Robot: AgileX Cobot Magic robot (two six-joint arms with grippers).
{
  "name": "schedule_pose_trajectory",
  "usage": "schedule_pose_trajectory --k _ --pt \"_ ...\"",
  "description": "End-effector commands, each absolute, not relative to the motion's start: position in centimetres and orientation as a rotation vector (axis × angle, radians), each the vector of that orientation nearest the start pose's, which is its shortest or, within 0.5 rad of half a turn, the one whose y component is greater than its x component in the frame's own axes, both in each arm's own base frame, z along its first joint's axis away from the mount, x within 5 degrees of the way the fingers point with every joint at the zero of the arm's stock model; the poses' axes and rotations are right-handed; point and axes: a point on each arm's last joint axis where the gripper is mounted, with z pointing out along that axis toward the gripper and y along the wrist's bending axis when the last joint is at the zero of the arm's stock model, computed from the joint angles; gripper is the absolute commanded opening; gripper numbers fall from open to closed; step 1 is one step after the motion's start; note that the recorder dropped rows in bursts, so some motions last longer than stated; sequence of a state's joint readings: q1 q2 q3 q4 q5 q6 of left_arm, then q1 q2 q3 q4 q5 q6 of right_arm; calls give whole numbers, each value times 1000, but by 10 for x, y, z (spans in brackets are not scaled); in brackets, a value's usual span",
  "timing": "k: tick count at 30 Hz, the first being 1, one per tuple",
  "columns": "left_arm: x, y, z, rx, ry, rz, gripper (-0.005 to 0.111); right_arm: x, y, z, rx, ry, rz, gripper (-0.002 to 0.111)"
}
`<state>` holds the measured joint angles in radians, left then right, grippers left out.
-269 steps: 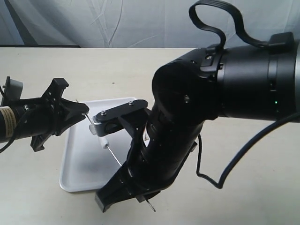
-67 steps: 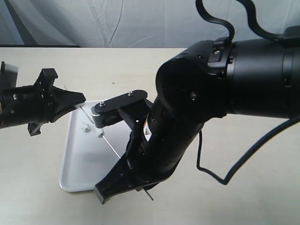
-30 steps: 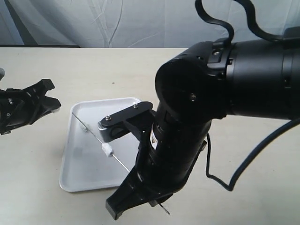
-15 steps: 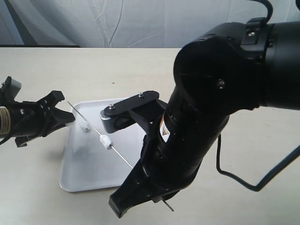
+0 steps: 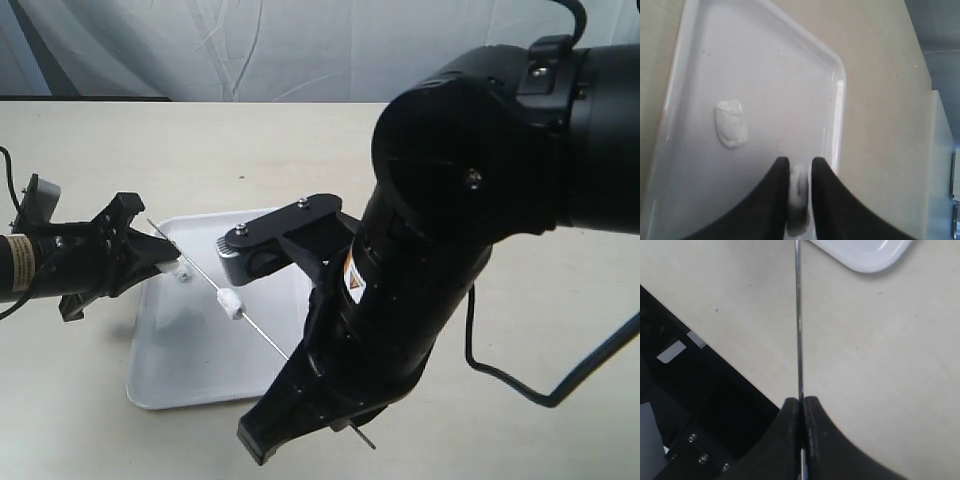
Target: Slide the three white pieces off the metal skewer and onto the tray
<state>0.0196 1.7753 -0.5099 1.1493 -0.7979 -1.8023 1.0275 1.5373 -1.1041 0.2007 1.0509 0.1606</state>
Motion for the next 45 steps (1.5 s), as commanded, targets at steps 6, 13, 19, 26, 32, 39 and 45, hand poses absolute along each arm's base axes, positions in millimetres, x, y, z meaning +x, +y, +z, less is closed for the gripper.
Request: schedule_pose_trajectory --k 6,13,19,26,32,39,45 --pt "266 -54 123 -641 2313 -1225 35 135 254 256 -1185 2817 379 -1" --pt "275 -34 135 -638 2250 -1182 40 137 254 256 -1191 2803 359 -1" --pt "263 -7 173 -570 2045 -1515 40 139 257 256 -1175 2768 380 -1" --pt "247 -26 169 -377 2198 -1621 40 141 257 257 -1173 2746 377 -1" --pt "240 -49 167 -322 2258 -1685 40 144 258 256 -1156 2731 385 -1" --pt "243 -68 172 -325 2208 -1737 40 146 262 245 -1165 2768 359 -1" --pt "239 -69 170 -278 2249 -1732 40 149 265 244 -1150 2744 379 -1"
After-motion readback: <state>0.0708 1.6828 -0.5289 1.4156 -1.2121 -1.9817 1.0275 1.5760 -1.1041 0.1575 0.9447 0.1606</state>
